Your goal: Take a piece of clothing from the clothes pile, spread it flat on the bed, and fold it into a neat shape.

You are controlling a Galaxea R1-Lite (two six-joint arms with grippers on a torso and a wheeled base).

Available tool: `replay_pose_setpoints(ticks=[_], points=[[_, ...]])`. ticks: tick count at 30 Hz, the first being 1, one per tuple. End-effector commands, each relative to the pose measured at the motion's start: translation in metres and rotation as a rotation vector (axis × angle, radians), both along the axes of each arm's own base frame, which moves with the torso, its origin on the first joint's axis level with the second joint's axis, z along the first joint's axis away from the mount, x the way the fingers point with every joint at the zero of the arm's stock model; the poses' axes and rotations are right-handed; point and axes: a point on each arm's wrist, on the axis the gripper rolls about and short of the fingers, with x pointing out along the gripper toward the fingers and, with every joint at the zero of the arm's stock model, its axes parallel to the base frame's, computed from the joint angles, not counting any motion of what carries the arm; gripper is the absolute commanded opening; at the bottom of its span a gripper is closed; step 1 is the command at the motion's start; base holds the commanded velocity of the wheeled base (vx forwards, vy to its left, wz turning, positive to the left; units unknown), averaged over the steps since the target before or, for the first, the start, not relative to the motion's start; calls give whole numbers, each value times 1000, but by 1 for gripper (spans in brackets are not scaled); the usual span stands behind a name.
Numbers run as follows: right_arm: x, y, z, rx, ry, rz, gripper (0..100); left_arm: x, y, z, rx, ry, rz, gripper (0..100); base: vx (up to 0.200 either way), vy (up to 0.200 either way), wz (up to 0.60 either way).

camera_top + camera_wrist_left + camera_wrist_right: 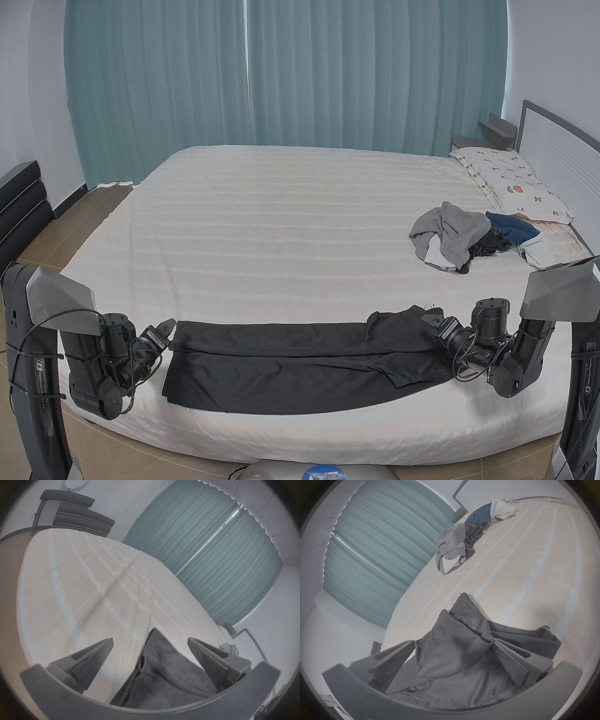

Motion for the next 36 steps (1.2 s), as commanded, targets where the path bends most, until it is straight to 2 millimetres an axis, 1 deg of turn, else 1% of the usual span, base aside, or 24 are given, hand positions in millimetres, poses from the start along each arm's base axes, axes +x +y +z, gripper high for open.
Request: replay_pose_setpoints(ticks=[1,2,3,4,6,10,12,21,22,30,36], points=[[5,-14,5,29,-17,-6,100,23,2,11,-46,-114,11,100,0,0,0],[6,-17,4,40,-12,-3,100,28,1,12,-61,-132,13,100,0,0,0],[6,-17,4,40,-12,-3,100,28,1,12,-61,-132,13,100,0,0,0],[8,-24,2,79,-1,-6,100,37,-2,8,-71,-142,-1,100,0,0,0],[11,-33,0,130,7,-13,100,44,-3,1,-84,-145,-36,100,0,0,0],[12,-44,-3,206,39,1,100,48,-3,-13,-110,-119,-99,100,0,0,0],[12,-44,-6,220,45,8,100,48,-1,-18,-111,-111,-102,100,0,0,0],[10,-41,-7,226,50,13,100,51,-2,-23,-108,-104,-106,100,0,0,0],[10,-41,-7,225,50,14,100,51,-2,-24,-100,-103,-109,0,0,0,0],[11,-43,-5,243,44,-1,100,46,3,-26,-75,-85,-59,0,0,0,0],[9,-44,-4,267,15,-11,100,46,6,-25,-69,-89,-26,0,0,0,0]])
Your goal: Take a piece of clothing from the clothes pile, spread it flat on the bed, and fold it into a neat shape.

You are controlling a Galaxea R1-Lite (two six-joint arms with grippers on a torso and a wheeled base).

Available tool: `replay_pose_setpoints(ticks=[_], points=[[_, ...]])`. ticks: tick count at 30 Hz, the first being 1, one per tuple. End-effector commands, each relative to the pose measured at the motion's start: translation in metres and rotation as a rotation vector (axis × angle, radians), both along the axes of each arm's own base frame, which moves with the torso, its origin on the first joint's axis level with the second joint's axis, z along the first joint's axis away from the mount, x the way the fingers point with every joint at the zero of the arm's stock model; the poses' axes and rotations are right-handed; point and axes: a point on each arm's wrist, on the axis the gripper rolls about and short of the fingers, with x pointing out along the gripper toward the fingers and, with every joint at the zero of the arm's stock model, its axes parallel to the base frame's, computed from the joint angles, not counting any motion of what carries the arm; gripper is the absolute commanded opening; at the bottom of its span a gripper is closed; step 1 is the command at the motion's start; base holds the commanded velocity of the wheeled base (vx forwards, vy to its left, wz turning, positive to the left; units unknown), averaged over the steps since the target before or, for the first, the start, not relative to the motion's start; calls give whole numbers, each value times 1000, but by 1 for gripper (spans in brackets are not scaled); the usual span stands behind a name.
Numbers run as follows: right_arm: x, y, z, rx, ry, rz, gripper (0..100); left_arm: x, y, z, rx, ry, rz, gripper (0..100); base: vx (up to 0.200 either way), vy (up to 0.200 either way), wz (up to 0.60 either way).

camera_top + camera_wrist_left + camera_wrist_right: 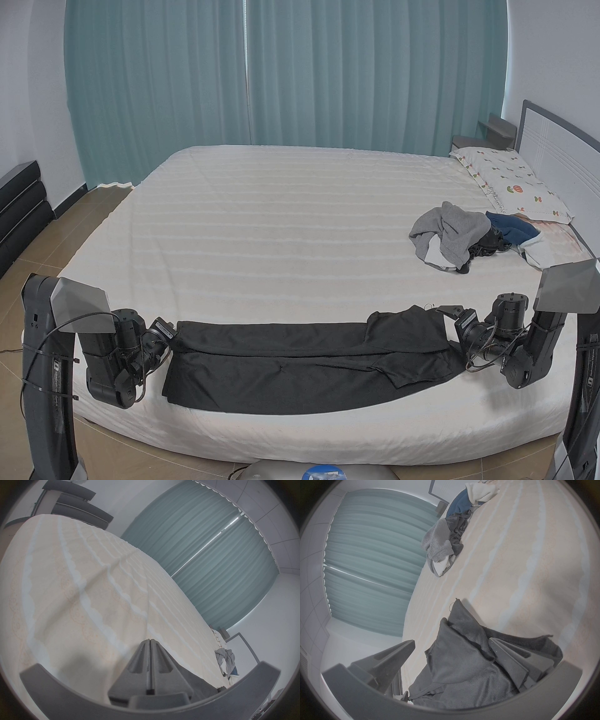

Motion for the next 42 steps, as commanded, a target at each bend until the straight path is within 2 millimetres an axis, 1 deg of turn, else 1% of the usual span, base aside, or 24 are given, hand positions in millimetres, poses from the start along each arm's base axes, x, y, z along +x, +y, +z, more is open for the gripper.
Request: replay_pose_setpoints(ticks=[1,8,10,11,12,13,14,15,16,17,20,22,26,27,29,30,31,34,36,37,38,40,41,42], points=[[-3,0,-2,1,-6,1,100,0,1,2,-2,-17,6,0,0,0,0],[-4,0,-2,2,-7,0,100,0,1,4,-4,-20,8,0,0,0,0],[-4,0,-2,1,-8,1,100,0,2,7,-6,-27,12,0,0,0,0],[-4,0,-2,2,-7,0,100,-4,8,23,-15,-55,30,0,0,0,0],[-4,0,-2,2,-7,0,100,-7,9,34,-33,-74,38,0,0,0,0],[-4,0,-2,2,-7,0,100,-7,9,34,-33,-74,38,0,0,0,0],[-4,0,-2,2,-7,0,100,-15,9,53,-63,-99,22,0,0,0,0],[-4,0,-2,2,-7,0,100,-18,9,59,-68,-107,4,0,0,0,0],[-4,0,-2,2,-7,0,100,-19,8,61,-69,-110,-8,0,0,0,0],[-4,0,-2,2,-9,0,100,-20,7,68,-76,-123,-51,0,0,0,0],[-4,0,-2,2,-9,2,100,-19,6,71,-70,-118,-85,0,0,0,0],[-4,0,-2,2,-9,2,100,-8,9,77,-44,-92,-147,0,0,0,0],[-4,0,-2,1,-8,2,100,11,9,86,4,-62,-182,0,0,0,0],[-4,0,-2,1,-8,2,100,15,8,87,13,-45,-197,0,0,0,0],[-4,0,-2,1,-8,2,100,15,8,87,13,-45,-197,0,0,0,0],[-4,1,-2,1,-6,5,100,23,6,87,37,-10,-239,0,0,0,0],[-4,1,-3,1,-3,5,100,24,9,87,63,15,-299,100,0,0,0],[-4,1,-4,-1,-4,5,100,21,10,85,45,73,-377,100,0,0,0],[-4,2,-4,-1,-4,6,100,18,10,78,42,118,-398,100,0,0,0],[-4,2,-4,-1,-4,6,100,18,10,78,42,118,-398,100,0,0,0],[-4,2,-4,-3,-2,7,100,18,10,70,86,131,-415,100,0,0,0],[-5,2,-4,-4,-1,9,100,15,11,53,113,169,-441,100,0,0,0],[-4,2,-4,-4,-3,9,100,14,12,50,119,176,-447,100,0,0,0],[-4,2,-4,-3,-2,8,100,12,12,41,141,192,-459,100,0,0,0]])
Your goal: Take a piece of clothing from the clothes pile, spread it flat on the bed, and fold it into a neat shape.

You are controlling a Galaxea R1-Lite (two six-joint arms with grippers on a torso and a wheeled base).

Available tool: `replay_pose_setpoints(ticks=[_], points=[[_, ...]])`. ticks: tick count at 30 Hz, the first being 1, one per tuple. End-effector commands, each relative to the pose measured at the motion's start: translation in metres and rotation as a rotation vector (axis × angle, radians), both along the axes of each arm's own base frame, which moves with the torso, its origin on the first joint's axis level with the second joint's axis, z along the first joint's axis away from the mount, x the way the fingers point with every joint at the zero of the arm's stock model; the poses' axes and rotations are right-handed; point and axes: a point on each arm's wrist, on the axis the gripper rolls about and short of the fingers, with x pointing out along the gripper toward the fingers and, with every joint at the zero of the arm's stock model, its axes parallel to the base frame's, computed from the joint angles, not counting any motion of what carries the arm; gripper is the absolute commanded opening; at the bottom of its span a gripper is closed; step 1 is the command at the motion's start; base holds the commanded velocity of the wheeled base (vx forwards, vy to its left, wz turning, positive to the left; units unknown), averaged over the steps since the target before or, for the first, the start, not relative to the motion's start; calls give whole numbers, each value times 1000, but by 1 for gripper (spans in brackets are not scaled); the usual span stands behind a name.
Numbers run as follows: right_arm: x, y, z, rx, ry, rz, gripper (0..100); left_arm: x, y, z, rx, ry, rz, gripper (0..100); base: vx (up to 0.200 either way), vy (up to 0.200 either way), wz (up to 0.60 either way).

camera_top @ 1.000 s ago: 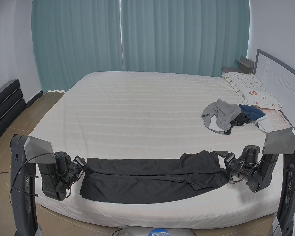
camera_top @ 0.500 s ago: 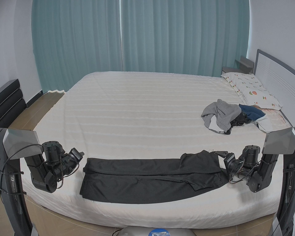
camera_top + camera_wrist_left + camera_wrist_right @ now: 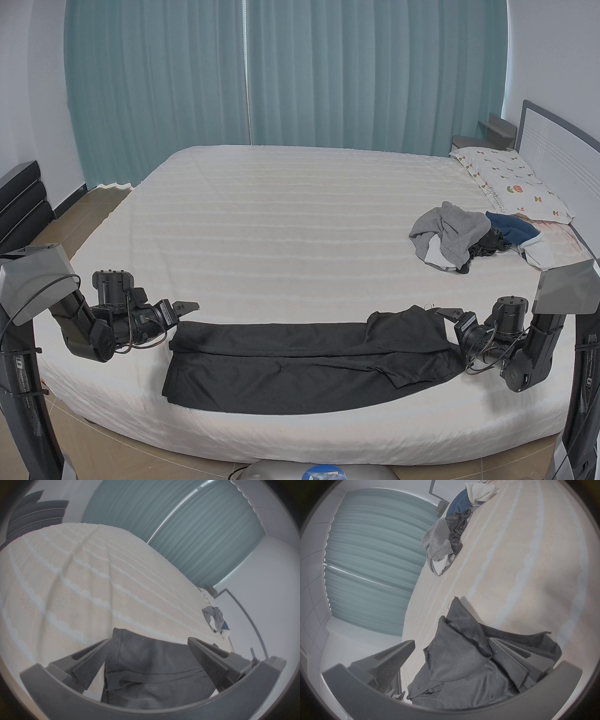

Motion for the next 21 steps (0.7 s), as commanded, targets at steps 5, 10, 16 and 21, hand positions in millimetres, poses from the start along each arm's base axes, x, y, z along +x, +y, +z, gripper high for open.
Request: replay_pose_setpoints(ticks=[5,10,16,21], points=[[0,1,-1,0,2,3,100,-4,2,-30,48,41,-34,100,0,0,0],[0,1,-1,0,2,3,100,-8,-1,-33,49,52,-45,100,0,0,0],[0,1,-1,1,3,3,100,-9,-2,-41,64,63,-62,100,0,0,0],[0,1,-1,0,2,3,100,-12,-3,-51,117,69,-96,100,0,0,0]])
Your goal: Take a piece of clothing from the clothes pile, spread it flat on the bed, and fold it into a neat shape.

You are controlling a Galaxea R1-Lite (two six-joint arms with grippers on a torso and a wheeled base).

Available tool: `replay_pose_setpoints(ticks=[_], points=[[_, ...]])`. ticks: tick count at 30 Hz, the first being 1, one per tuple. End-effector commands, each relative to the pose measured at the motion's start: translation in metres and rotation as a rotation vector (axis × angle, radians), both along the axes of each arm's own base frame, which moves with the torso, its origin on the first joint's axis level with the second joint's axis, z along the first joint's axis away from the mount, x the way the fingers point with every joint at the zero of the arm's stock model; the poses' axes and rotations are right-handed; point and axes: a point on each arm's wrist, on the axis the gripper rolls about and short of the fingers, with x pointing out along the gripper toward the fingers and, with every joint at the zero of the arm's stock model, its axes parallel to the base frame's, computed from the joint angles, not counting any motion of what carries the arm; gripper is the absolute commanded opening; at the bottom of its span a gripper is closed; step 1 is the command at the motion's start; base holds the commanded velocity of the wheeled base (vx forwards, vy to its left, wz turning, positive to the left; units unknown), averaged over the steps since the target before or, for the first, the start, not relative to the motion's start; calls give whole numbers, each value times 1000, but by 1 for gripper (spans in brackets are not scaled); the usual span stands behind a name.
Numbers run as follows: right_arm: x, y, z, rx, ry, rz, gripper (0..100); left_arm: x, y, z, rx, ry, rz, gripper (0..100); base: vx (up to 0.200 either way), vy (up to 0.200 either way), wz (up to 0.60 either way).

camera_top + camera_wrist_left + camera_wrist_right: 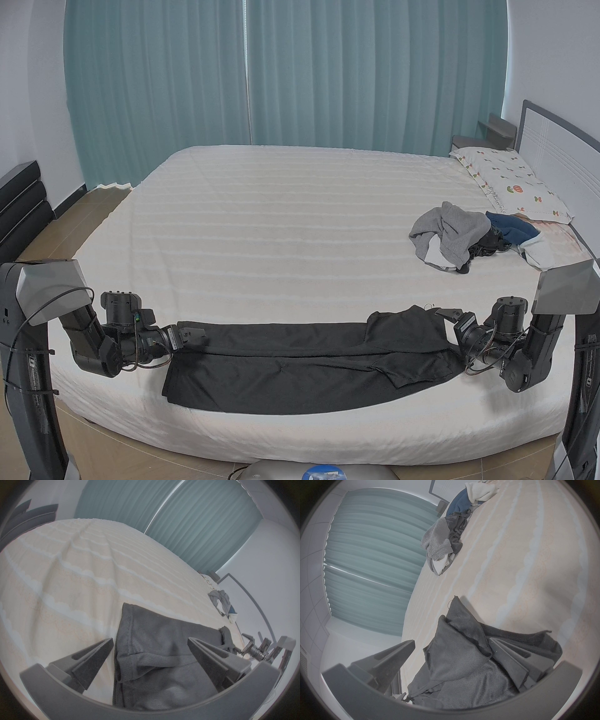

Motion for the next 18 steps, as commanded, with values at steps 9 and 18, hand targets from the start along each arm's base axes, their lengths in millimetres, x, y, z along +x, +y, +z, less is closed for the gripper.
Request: replay_pose_setpoints(ticks=[9,18], points=[[0,0,0,0,1,1,100,-11,-8,-17,52,9,-55,100,0,0,0],[0,0,0,0,1,1,100,-16,-11,-15,55,-31,-59,0,0,0,0]])
